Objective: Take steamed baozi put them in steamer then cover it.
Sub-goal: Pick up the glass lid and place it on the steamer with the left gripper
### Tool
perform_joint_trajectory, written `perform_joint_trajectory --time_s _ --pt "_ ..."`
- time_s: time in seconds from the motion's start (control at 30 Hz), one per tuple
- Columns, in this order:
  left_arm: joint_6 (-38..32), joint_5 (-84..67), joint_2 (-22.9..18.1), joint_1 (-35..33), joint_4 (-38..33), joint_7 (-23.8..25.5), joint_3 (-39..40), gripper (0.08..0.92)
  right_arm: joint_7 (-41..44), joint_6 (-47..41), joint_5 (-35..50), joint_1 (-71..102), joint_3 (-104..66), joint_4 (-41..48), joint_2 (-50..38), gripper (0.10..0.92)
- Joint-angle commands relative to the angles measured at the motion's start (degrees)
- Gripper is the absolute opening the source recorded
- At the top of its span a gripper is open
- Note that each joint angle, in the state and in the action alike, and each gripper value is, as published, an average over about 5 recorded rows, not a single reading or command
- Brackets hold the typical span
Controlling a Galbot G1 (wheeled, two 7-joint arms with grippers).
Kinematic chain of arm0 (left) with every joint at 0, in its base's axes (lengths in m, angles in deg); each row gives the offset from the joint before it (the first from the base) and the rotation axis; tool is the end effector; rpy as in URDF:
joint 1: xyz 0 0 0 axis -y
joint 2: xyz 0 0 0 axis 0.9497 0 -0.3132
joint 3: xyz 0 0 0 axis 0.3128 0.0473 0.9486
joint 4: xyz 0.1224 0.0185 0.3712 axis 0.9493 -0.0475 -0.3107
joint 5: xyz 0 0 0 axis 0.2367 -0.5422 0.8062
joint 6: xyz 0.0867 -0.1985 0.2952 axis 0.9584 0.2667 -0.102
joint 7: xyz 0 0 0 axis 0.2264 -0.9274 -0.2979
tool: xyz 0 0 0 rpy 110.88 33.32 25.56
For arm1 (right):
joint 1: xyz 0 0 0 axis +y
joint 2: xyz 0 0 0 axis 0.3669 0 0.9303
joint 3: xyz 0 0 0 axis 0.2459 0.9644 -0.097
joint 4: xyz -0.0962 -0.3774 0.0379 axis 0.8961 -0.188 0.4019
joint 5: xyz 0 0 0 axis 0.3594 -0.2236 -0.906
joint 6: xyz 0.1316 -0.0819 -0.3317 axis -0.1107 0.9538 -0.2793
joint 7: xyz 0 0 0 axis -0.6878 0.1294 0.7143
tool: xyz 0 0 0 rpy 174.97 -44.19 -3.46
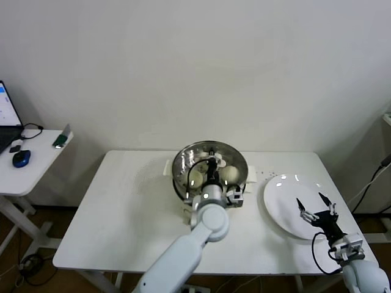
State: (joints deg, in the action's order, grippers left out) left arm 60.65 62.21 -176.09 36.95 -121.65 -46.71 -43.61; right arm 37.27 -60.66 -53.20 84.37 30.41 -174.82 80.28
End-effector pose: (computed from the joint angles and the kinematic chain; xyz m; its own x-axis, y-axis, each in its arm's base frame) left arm 0.3854 -0.2435 -0.3147 -0.9987 0.0222 0.0454 0.0455 0.0026 0.9990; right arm 0.2495 -0.2550 -0.4177 -0.9803 -0.0998 0.1703 -0.1334 0.9710 -0.1986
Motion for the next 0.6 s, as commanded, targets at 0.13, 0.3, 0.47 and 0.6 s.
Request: perform_joint_trajectory --time_s 0.13,0.3,0.47,0.6 --pt "2.78 0.06 -0.11 -0.1 0.13 0.38 0.02 0.15 0.09 0.09 -0.4 -0.15 -0.09 0.19 0.19 0.823" --pt "2.78 -0.08 0.64 -0.34 -1.64 1.38 0.21 0.157 0.04 -0.55 -0.37 -0.28 -0.08 0.11 0.1 0.823" --pt "2.78 -1.41 2.36 -0.5 -6.26 1.94 0.85 0.251 -0.32 -3.05 -0.06 -0.39 -0.13 -0.41 -0.09 0.823" --pt "2.78 -2.01 3.91 -0.81 -10.18 2.9 1.65 0.372 -0.41 -5.6 0.5 -0.64 -0.05 -0.95 -0.19 0.823"
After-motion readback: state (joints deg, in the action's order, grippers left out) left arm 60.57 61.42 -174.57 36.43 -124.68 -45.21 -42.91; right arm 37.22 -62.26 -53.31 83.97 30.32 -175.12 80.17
